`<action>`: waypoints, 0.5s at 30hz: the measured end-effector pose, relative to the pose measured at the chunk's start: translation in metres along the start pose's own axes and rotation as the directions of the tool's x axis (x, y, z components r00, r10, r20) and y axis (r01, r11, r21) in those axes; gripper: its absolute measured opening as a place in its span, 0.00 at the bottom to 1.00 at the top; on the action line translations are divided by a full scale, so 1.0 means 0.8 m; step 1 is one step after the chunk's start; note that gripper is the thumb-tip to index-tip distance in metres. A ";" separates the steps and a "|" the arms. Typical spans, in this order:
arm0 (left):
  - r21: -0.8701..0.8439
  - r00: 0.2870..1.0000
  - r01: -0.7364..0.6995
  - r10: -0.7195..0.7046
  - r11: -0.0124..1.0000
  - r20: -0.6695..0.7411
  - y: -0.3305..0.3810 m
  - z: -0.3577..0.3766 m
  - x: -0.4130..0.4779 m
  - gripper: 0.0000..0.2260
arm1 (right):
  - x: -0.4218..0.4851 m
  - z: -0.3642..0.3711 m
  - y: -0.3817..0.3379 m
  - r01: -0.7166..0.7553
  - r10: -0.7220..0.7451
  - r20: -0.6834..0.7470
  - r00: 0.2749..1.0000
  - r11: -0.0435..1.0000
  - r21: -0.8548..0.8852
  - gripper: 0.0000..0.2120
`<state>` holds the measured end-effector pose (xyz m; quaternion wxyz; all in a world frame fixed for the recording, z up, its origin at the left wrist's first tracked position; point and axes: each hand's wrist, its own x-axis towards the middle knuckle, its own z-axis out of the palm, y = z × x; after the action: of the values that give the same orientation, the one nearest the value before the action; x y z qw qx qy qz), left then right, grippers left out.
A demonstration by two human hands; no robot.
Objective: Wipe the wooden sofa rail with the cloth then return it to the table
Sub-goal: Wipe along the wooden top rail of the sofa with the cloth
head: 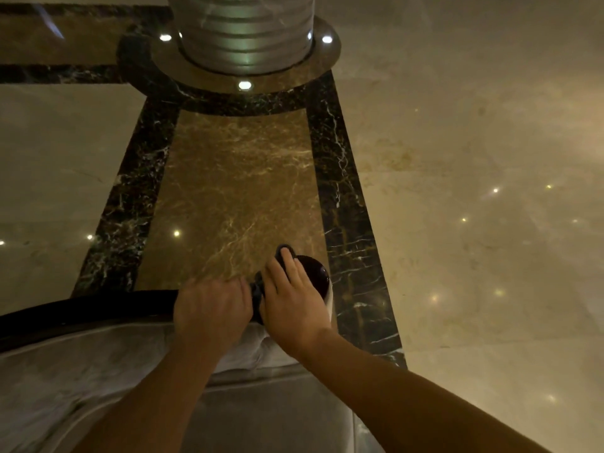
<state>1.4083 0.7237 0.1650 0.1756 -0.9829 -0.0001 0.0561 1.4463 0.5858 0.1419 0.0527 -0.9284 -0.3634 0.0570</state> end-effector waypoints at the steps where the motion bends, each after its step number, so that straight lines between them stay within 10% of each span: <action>1: -0.009 1.000 -0.005 0.005 1.000 0.013 0.000 -0.001 -0.001 0.09 | 0.001 -0.003 0.000 0.065 -0.064 0.035 0.997 0.997 -0.052 0.24; 9: -0.185 0.984 0.082 -0.110 0.979 -0.143 0.001 0.002 0.006 0.19 | 0.005 -0.033 0.047 0.259 -0.254 0.067 0.965 0.877 -0.406 0.24; 15: -0.158 0.986 0.141 -0.153 0.977 -0.063 0.003 -0.002 0.007 0.21 | -0.011 -0.012 0.070 -0.198 0.203 -0.004 0.979 0.960 0.196 0.34</action>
<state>1.4138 0.7212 0.1653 0.1030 -0.9922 -0.0705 0.0059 1.4785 0.5380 0.1438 0.1416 -0.9514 -0.2596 0.0862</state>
